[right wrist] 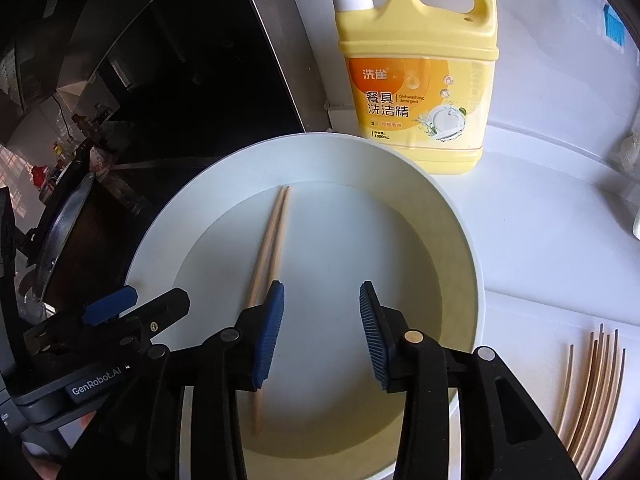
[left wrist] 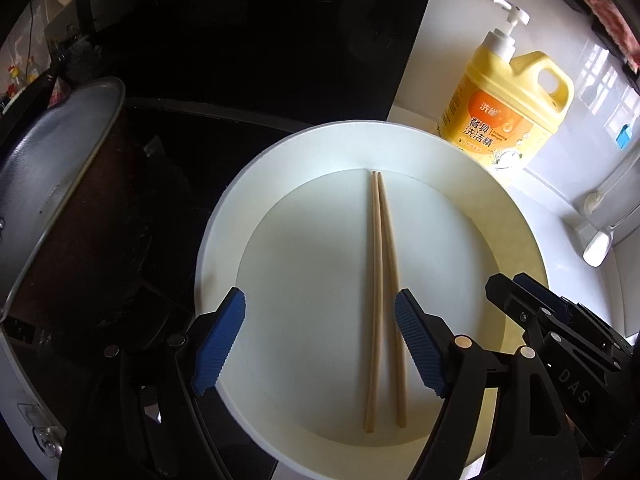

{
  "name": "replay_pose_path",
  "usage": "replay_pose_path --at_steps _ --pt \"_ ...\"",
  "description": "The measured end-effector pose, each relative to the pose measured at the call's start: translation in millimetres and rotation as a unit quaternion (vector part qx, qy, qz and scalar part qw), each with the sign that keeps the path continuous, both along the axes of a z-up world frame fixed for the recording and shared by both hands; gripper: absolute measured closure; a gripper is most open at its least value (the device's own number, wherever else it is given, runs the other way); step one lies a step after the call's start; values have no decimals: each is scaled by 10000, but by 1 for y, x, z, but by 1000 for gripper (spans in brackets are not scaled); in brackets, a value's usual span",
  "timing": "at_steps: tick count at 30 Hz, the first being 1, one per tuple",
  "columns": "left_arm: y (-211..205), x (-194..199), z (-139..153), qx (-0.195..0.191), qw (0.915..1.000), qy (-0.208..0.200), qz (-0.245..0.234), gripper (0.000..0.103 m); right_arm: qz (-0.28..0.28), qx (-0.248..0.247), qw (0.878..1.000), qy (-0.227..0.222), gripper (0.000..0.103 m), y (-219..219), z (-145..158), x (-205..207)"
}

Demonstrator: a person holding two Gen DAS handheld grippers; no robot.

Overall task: Organize utensils
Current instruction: 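Move both open tools back over the chopsticks on the cutting board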

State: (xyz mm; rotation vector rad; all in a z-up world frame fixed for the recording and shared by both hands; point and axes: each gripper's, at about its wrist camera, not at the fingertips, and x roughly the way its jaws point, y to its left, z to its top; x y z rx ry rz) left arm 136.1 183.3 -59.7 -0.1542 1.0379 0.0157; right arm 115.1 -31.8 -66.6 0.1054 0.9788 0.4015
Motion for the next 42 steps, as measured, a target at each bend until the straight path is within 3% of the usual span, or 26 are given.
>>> replay_pose_path --at_steps 13,20,42 --pt "-16 -23 14 269 9995 -46 153 20 -178 10 9997 -146 57 -32 13 -35" --pt "-36 -38 22 174 9998 -112 3 20 -255 -15 9996 -135 54 -60 17 -57" --pt "-148 -70 39 362 9971 -261 -609 18 -1271 -200 9917 11 53 -220 4 -122"
